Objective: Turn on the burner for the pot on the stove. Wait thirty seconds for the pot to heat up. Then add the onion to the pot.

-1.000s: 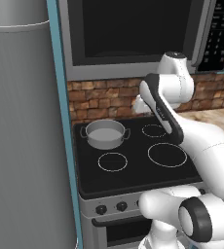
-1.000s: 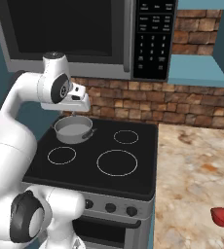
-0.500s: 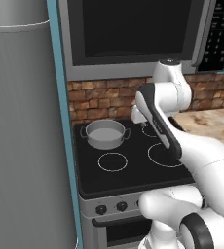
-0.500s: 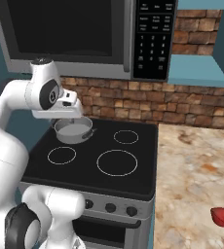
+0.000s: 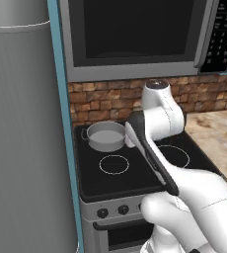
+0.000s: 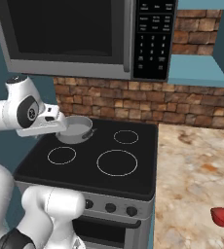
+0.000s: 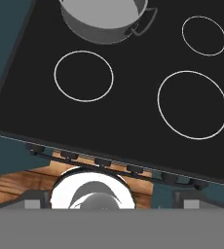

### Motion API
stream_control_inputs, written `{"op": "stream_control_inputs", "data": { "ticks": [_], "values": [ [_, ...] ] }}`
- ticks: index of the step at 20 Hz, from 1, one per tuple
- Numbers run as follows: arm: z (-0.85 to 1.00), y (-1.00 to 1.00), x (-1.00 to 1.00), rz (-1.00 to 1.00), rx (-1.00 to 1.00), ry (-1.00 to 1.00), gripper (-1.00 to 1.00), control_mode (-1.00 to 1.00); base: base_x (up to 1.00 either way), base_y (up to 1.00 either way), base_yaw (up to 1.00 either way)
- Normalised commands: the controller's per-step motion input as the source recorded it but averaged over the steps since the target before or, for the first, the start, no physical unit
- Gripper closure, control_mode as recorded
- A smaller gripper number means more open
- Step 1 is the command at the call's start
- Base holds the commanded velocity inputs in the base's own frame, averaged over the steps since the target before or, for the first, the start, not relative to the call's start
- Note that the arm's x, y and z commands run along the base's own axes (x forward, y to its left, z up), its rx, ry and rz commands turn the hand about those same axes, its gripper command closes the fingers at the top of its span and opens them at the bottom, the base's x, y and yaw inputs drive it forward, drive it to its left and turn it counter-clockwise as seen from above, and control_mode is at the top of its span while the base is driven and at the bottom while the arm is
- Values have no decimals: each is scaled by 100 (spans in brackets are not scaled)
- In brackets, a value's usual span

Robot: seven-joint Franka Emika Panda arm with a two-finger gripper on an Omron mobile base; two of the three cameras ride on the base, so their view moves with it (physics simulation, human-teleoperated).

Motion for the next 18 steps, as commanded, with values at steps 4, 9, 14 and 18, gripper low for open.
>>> {"op": "stream_control_inputs", "data": {
  "ticks": [4,9,14,18],
  "values": [
    [-45,36,-34,7,-10,0,-100,-100,0,0,0],
    [-27,23,-20,5,-5,0,-100,-100,0,0,0],
    [0,-1,0,0,0,0,-100,-100,0,0,0],
    [-17,-47,0,0,0,-1,-100,-100,0,0,0]
  ]
}}
